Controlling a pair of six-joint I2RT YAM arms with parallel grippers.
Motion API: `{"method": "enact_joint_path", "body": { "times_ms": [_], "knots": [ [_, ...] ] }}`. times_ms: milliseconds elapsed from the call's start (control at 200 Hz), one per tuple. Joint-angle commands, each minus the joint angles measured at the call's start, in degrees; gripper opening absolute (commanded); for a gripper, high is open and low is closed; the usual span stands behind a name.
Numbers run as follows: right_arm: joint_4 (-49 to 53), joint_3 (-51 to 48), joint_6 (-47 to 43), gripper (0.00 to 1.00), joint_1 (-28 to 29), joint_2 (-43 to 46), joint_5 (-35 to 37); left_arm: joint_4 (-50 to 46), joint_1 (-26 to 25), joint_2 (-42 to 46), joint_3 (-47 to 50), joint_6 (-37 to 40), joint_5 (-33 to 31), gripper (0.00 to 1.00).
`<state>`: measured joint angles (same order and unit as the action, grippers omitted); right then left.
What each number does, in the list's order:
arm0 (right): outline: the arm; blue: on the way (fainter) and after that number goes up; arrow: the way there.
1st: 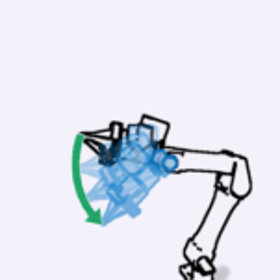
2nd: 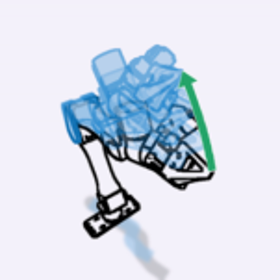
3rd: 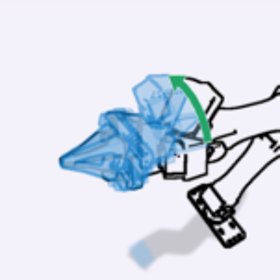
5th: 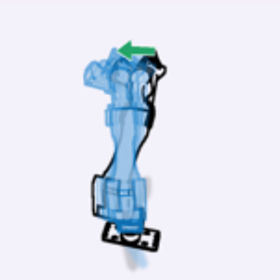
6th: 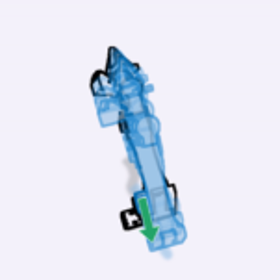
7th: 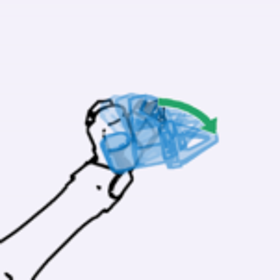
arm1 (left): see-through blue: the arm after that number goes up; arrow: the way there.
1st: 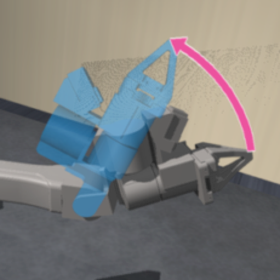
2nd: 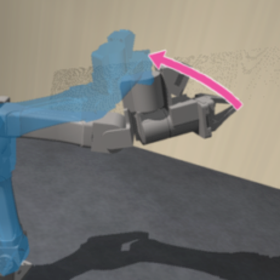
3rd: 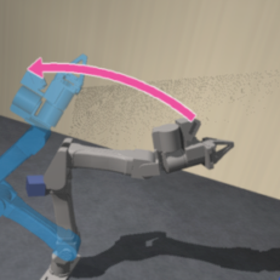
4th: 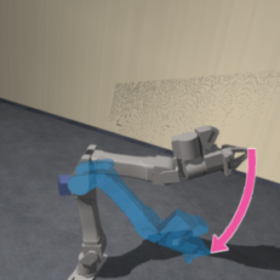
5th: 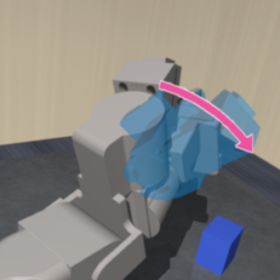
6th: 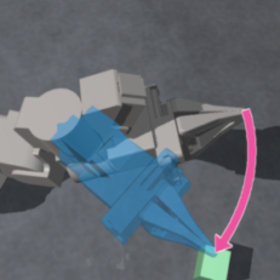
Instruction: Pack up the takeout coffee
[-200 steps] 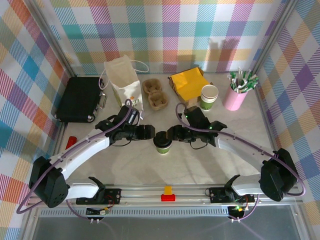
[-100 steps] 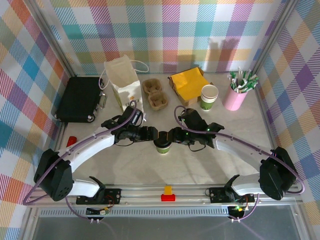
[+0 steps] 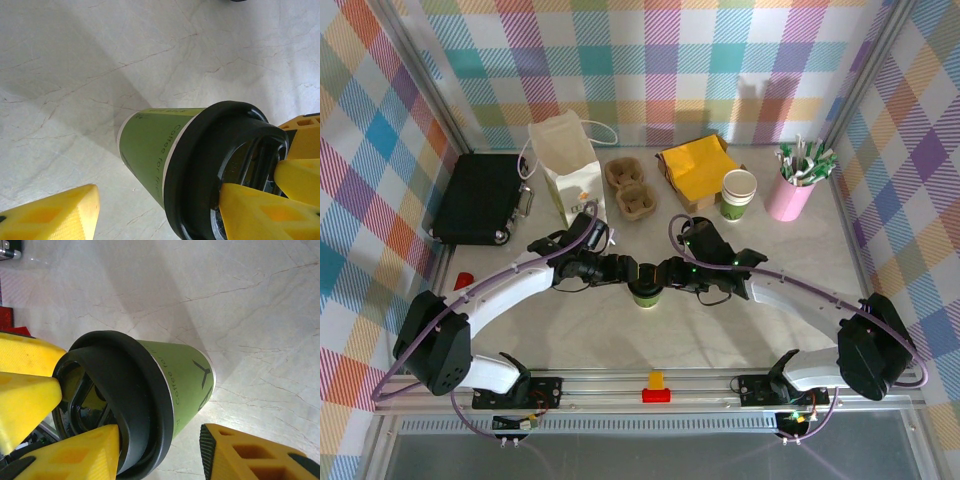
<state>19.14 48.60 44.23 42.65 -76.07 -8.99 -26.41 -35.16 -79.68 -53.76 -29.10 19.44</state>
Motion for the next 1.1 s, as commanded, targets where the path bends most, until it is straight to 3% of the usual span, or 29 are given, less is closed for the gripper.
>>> {"method": "enact_joint_path", "body": {
  "times_ms": [0, 185, 535, 885, 1095],
  "knots": [
    [3.72, -2.67, 1.33, 0.47, 0.41, -0.54, 2.63, -3.49, -0.44, -1.83, 2.31, -0.21, -2.22, 0.63],
    [2.63, -5.82, 3.61, 0.47, 0.41, 0.14, 3.99, -5.92, -1.21, -3.37, 3.02, -0.08, -4.67, 0.62],
    [0.99, -8.0, 4.56, 0.46, 0.41, 0.57, 5.66, -2.2, -1.23, -1.75, 9.19, -1.81, -6.79, 0.58],
    [5.91, -2.26, -0.04, 0.49, 0.41, 2.33, 7.91, -3.4, -1.31, 2.48, 5.03, -1.02, -3.87, 0.55],
    [11.79, 3.18, -4.67, 0.53, 0.59, 2.66, 9.57, -6.19, -1.32, 3.92, 0.32, 1.12, -3.23, 0.58]
  ]
}}
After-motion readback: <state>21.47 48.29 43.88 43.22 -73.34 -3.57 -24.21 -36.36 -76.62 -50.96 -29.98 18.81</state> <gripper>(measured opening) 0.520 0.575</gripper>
